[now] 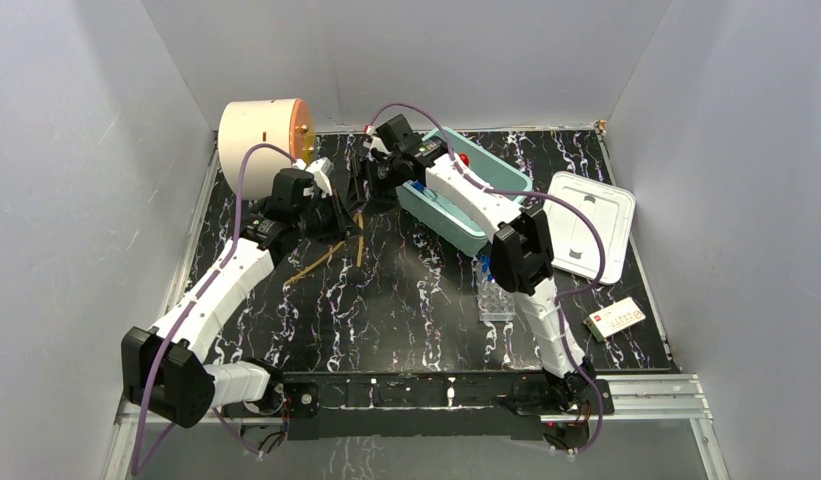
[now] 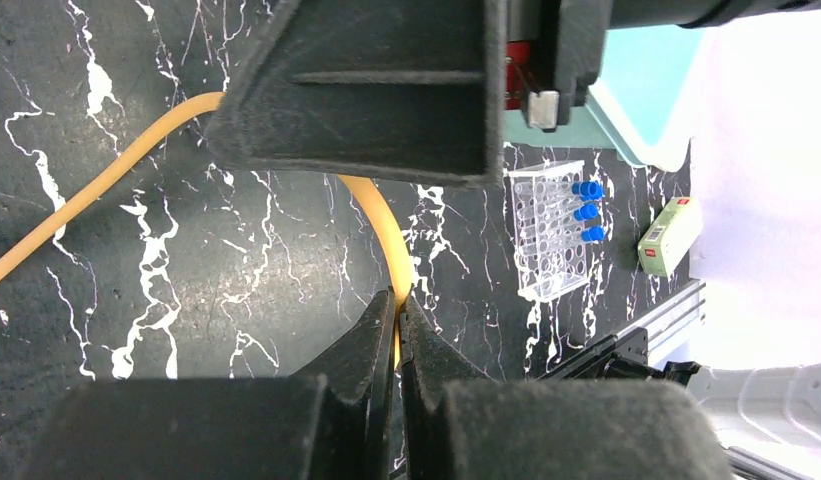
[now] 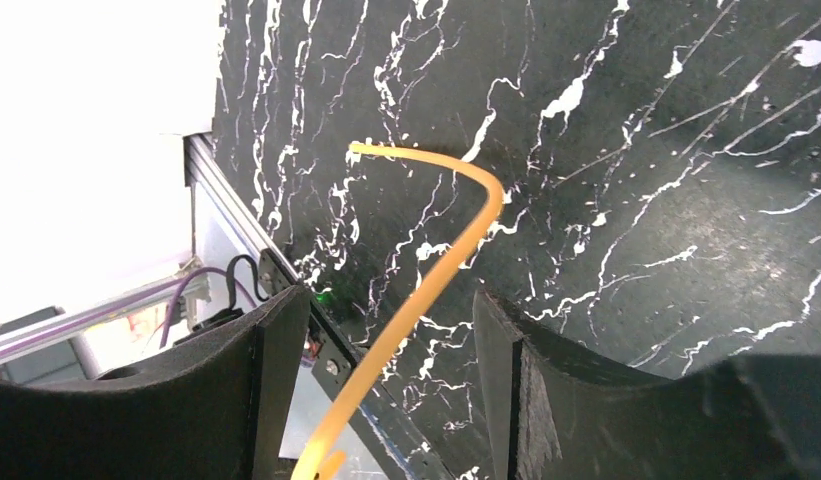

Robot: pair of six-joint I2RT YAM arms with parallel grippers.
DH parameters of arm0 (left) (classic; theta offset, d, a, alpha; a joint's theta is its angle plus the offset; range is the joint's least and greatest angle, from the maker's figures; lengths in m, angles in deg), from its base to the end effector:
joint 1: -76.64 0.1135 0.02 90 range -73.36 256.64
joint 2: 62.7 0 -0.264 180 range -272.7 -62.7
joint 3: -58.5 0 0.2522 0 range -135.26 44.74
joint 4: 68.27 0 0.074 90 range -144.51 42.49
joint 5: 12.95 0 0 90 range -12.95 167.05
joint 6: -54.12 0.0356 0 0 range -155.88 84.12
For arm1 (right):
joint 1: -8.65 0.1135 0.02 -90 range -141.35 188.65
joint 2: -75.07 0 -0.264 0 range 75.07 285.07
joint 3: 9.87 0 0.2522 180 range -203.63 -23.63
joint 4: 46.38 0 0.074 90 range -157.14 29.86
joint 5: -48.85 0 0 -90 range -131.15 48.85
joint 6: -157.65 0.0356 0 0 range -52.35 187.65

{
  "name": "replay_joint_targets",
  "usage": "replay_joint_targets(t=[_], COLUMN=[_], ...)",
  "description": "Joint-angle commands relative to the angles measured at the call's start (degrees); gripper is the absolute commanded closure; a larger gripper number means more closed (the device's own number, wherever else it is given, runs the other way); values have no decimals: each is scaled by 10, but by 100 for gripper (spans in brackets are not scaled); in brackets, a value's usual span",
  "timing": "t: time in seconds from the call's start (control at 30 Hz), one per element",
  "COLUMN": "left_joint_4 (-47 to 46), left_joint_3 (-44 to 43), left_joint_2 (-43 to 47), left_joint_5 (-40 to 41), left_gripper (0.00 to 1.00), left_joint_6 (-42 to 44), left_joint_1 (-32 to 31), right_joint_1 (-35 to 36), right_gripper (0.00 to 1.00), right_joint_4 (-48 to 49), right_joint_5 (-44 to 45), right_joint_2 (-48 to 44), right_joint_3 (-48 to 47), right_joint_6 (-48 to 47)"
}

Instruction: Organize the chemistry lab equipment

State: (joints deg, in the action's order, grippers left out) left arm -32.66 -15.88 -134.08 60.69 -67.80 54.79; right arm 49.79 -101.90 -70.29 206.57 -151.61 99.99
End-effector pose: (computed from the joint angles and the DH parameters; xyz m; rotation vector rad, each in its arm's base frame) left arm 0.2549 -0.1130 0.3186 -0.0209 2.2372 -0.8380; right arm 0.3780 0.3532 0.2814 -0.4699 2.5345 1.1646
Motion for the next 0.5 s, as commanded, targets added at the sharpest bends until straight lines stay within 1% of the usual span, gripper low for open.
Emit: replay_joint_targets(t=[0.0, 0.1, 0.23, 0.33, 0.47], left_joint_4=[-16, -16, -14, -10, -6], left_joint_3=[-4, -9, -14, -19, -21], left_joint_2=[22, 29, 43, 52, 57], left_joint_5=[-11, 7, 33, 52, 52], left_gripper=[100, 100, 100, 100, 100], left_joint_6=[5, 9, 16, 22, 26], left_joint_1=[-1, -1, -1, -1, -2], right_joint_1=[8, 14, 15, 14, 14], right_gripper=[31, 35, 43, 53, 71], right_joint_4=[-63, -78, -71, -62, -49], right_joint_5=[-35, -45, -52, -61, -54], right_joint_2=[31, 40, 31, 25, 16], right_joint_3=[-79, -90, -77, -71, -72], right_joint_6=[24, 19, 16, 16, 18])
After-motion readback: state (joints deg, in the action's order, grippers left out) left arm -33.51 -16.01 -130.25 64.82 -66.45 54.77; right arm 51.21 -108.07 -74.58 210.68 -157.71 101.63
